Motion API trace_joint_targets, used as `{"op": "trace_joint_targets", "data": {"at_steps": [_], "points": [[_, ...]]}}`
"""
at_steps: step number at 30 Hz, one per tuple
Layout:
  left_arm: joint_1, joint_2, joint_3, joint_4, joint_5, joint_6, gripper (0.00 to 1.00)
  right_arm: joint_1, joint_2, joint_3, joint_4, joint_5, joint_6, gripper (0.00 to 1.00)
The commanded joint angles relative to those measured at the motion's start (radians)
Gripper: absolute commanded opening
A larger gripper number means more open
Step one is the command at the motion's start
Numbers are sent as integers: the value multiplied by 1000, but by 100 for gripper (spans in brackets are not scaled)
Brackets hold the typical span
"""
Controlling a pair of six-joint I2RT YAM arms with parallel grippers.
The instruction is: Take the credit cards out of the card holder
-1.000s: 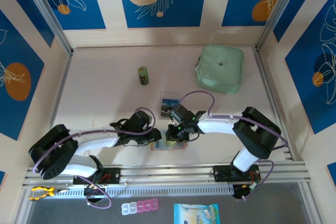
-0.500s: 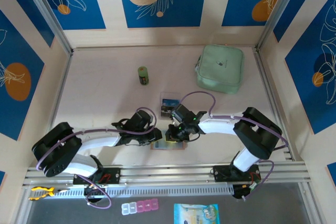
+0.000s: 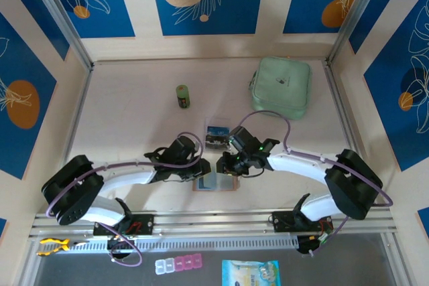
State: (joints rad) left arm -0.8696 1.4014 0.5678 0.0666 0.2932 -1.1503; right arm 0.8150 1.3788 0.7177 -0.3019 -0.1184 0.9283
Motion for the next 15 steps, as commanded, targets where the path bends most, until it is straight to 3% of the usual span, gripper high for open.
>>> {"op": "trace_joint_targets", "data": {"at_steps": [1,15], "points": [[-19,34,42,-10,28,15,21,-23,-55,-4,-68,16,-17,25],[-65,170,156,29,50,13,20,-92,-158,-60,-97,6,-27,26]]}}
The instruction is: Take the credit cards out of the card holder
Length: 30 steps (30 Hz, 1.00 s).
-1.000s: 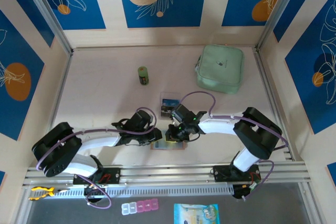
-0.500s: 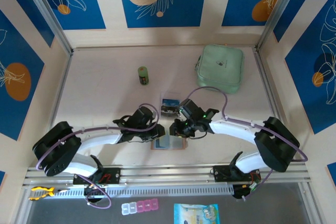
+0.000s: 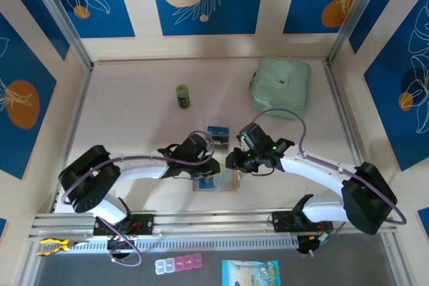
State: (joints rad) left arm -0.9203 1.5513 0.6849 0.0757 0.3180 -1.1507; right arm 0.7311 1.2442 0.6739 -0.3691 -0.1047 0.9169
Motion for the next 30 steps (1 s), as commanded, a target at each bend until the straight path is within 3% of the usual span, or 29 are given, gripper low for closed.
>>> {"op": "trace_joint_targets", "data": {"at_steps": [1,10,30], "points": [[-17,27,48,19,27,14,21,-11,-28,-19,-30,-9,-16,26],[-25,67,93,18,32,15,34,-38,-66,-34,-47,-18,-29,26],[-20,86,92,47,39,18,43,-42,-89,-50,-45,-33,-14,28]]}}
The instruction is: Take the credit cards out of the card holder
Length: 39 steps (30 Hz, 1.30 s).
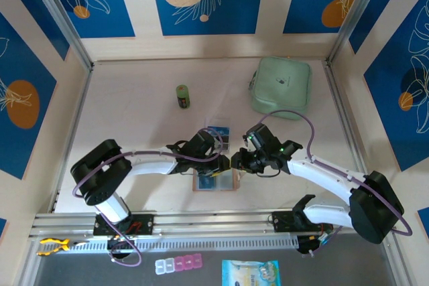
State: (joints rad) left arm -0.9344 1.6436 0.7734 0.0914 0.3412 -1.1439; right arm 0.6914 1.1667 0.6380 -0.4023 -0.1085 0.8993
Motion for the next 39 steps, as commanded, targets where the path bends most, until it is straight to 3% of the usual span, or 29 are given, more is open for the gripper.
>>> {"op": "trace_joint_targets", "data": {"at_steps": [1,12,25,39], "points": [[-5,-15,-4,31,13,12,43,0,-9,-14,-8,-31,4,28],[43,-148,-116,-6,-20,22,41,51,74,16,42,-35,22,28],[105,-356,-246,-165,-102,66,35,175,269,93,117,-17,53,27],[109,-347,-313,-120,-96,53,21,219,365,149,122,-12,53,27]]}}
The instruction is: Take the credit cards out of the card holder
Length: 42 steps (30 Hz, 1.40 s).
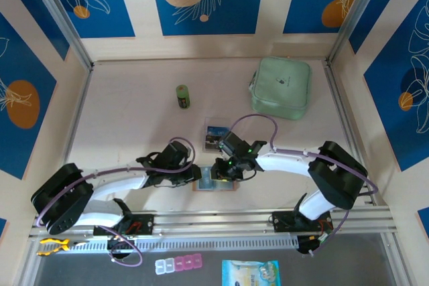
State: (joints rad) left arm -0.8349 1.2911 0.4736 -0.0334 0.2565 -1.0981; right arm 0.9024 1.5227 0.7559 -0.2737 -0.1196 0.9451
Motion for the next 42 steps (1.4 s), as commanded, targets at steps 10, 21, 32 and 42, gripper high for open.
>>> {"op": "trace_joint_targets", "data": {"at_steps": [10,21,32,42], "points": [[9,58,-18,17,27,-5,20,10,30,51,-12,4,5,27],[9,50,-38,15,31,-20,19,10,81,93,-32,18,-15,27],[9,27,-44,0,27,-29,19,12,112,102,-53,34,-17,27],[8,-3,-58,-13,17,-40,19,13,109,102,-100,66,-31,26]]}}
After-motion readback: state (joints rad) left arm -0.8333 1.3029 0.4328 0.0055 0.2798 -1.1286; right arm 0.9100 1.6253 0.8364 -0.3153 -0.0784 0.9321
